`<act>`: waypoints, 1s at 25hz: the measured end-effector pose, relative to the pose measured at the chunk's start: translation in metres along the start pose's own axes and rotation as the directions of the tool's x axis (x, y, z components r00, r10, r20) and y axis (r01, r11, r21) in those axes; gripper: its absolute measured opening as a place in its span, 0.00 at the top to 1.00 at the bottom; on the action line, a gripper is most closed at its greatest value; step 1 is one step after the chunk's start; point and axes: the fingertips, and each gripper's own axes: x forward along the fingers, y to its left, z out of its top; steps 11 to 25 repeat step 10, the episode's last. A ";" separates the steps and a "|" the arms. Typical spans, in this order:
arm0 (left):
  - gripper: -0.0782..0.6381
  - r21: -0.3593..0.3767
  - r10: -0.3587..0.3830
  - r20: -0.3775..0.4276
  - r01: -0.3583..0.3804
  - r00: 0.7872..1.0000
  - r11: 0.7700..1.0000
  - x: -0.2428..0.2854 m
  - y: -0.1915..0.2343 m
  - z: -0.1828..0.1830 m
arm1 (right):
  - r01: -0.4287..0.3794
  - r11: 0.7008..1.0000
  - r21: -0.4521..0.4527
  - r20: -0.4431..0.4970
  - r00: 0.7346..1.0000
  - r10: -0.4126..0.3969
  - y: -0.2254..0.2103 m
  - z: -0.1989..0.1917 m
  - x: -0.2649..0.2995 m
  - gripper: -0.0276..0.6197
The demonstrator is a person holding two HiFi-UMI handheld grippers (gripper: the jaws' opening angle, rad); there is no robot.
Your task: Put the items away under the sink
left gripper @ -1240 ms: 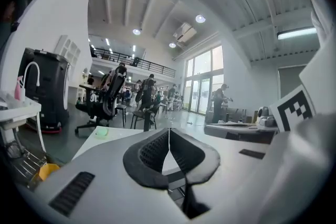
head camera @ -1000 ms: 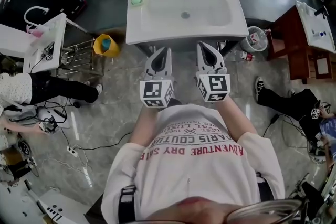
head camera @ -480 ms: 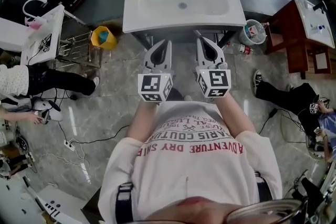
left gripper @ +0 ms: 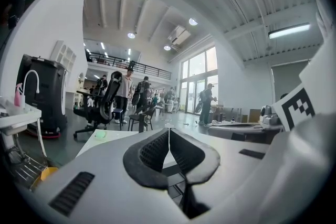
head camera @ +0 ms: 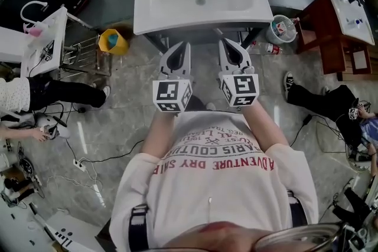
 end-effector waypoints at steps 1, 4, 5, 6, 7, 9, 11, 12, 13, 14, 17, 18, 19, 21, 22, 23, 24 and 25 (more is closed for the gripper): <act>0.85 0.002 0.001 -0.001 -0.001 1.000 1.000 0.000 0.000 -0.001 | -0.001 1.000 0.002 -0.003 1.000 0.001 0.000 -0.002 0.000 0.92; 0.85 0.002 0.003 -0.003 -0.003 1.000 1.000 -0.001 0.000 -0.002 | -0.004 1.000 -0.004 -0.007 1.000 0.004 0.000 -0.003 -0.001 0.92; 0.85 0.002 0.003 -0.004 -0.003 1.000 1.000 -0.001 0.001 -0.002 | -0.005 1.000 -0.006 -0.009 1.000 0.004 0.001 -0.003 -0.001 0.92; 0.85 0.001 0.003 -0.005 -0.003 1.000 1.000 -0.001 0.001 -0.002 | -0.006 1.000 -0.006 -0.010 1.000 0.006 0.001 -0.004 -0.001 0.92; 0.85 -0.001 0.003 -0.006 -0.003 1.000 1.000 -0.001 0.000 -0.003 | -0.007 1.000 -0.006 -0.012 1.000 0.007 0.000 -0.005 0.000 0.92; 0.85 -0.009 0.002 -0.007 -0.002 1.000 1.000 0.000 -0.002 -0.005 | -0.010 1.000 -0.006 -0.014 1.000 0.010 -0.003 -0.008 0.000 0.92; 0.85 -0.014 0.001 -0.008 -0.001 1.000 1.000 0.001 -0.004 -0.007 | -0.012 1.000 -0.005 -0.015 1.000 0.011 -0.004 -0.010 0.000 0.92; 0.85 -0.014 0.001 -0.008 -0.001 1.000 1.000 0.001 -0.004 -0.007 | -0.012 1.000 -0.005 -0.015 1.000 0.011 -0.004 -0.010 0.000 0.92; 0.85 -0.014 0.001 -0.008 -0.001 1.000 1.000 0.001 -0.004 -0.007 | -0.012 1.000 -0.005 -0.015 1.000 0.011 -0.004 -0.010 0.000 0.92; 0.85 -0.014 0.001 -0.008 -0.001 1.000 1.000 0.001 -0.004 -0.007 | -0.012 1.000 -0.005 -0.015 1.000 0.011 -0.004 -0.010 0.000 0.92; 0.85 -0.014 0.001 -0.008 -0.001 1.000 1.000 0.001 -0.004 -0.007 | -0.012 1.000 -0.005 -0.015 1.000 0.011 -0.004 -0.010 0.000 0.92; 0.85 -0.014 0.001 -0.008 -0.001 1.000 1.000 0.001 -0.004 -0.007 | -0.012 1.000 -0.005 -0.015 1.000 0.011 -0.004 -0.010 0.000 0.92; 0.85 -0.014 0.001 -0.008 -0.001 1.000 1.000 0.001 -0.004 -0.007 | -0.012 1.000 -0.005 -0.015 1.000 0.011 -0.004 -0.010 0.000 0.92; 0.85 -0.014 0.001 -0.008 -0.001 1.000 1.000 0.001 -0.004 -0.007 | -0.012 1.000 -0.005 -0.015 1.000 0.011 -0.004 -0.010 0.000 0.92; 0.85 -0.014 0.001 -0.008 -0.001 1.000 1.000 0.001 -0.004 -0.007 | -0.012 1.000 -0.005 -0.015 1.000 0.011 -0.004 -0.010 0.000 0.92; 0.85 -0.014 0.001 -0.008 -0.001 1.000 1.000 0.001 -0.004 -0.007 | -0.012 1.000 -0.005 -0.015 1.000 0.011 -0.004 -0.010 0.000 0.92; 0.85 -0.014 0.001 -0.008 -0.001 1.000 1.000 0.001 -0.004 -0.007 | -0.012 1.000 -0.005 -0.015 1.000 0.011 -0.004 -0.010 0.000 0.92; 0.85 -0.014 0.001 -0.008 -0.001 1.000 1.000 0.001 -0.004 -0.007 | -0.012 1.000 -0.005 -0.015 1.000 0.011 -0.004 -0.010 0.000 0.92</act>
